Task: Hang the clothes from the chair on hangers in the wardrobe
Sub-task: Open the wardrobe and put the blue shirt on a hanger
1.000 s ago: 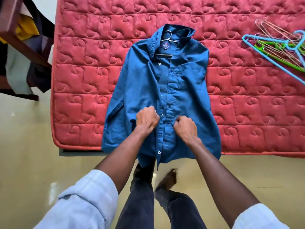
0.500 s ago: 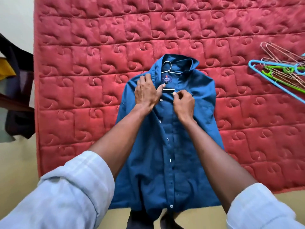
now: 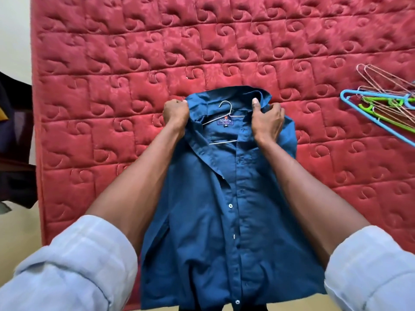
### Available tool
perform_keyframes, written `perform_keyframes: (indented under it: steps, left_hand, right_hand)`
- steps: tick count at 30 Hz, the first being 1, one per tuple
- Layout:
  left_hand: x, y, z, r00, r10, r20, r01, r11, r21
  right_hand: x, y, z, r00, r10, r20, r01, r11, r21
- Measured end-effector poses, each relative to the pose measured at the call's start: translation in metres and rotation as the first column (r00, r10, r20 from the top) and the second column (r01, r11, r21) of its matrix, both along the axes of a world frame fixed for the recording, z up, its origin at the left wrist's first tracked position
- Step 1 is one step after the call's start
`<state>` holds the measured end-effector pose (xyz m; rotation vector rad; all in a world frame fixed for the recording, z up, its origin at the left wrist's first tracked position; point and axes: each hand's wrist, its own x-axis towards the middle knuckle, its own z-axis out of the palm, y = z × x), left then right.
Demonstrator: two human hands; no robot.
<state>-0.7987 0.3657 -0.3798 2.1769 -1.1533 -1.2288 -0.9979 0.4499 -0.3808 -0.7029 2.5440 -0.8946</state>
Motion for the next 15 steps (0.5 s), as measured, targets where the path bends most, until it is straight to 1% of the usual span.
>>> perform_keyframes:
  steps: [1, 3, 5, 8, 10, 11, 13, 15]
  left_hand:
    - [0.0, 0.0, 0.001, 0.998, -0.014, 0.053, 0.016, 0.999, -0.031]
    - [0.001, 0.003, 0.005, 0.997, -0.015, 0.082, 0.022, 0.996, -0.092]
    - [0.002, 0.005, 0.002, 0.998, -0.035, 0.047, 0.042, 0.989, -0.143]
    - [0.002, 0.007, 0.001, 0.999, -0.039, -0.023, 0.033, 0.971, -0.237]
    - [0.002, 0.006, -0.001, 0.996, -0.041, -0.073, 0.013, 0.938, -0.345]
    - [0.002, 0.006, 0.0, 0.996, -0.068, -0.062, 0.039, 0.922, -0.385]
    - [0.001, 0.005, 0.003, 0.985, -0.167, 0.034, 0.166, 0.902, -0.399]
    - [0.002, 0.004, 0.005, 0.951, -0.278, 0.131, 0.307, 0.881, -0.359]
  right_hand:
    - [-0.004, -0.005, 0.001, 1.0, -0.017, -0.013, 0.017, 1.0, 0.006]
    - [-0.013, -0.017, 0.002, 1.0, -0.014, -0.023, 0.015, 1.0, 0.026]
    - [-0.024, -0.028, 0.0, 0.999, 0.002, 0.033, -0.002, 1.0, 0.005]
    - [-0.037, -0.04, 0.006, 0.987, -0.038, 0.156, 0.044, 0.998, -0.033]
    - [-0.046, -0.042, 0.009, 0.981, -0.07, 0.178, 0.083, 0.995, -0.063]
    - [-0.05, -0.042, 0.013, 0.985, -0.059, 0.163, 0.072, 0.994, -0.078]
    - [-0.055, -0.041, 0.019, 0.996, 0.054, 0.067, -0.047, 0.993, -0.104]
    - [-0.06, -0.039, 0.016, 0.974, 0.226, -0.023, -0.227, 0.972, -0.064]
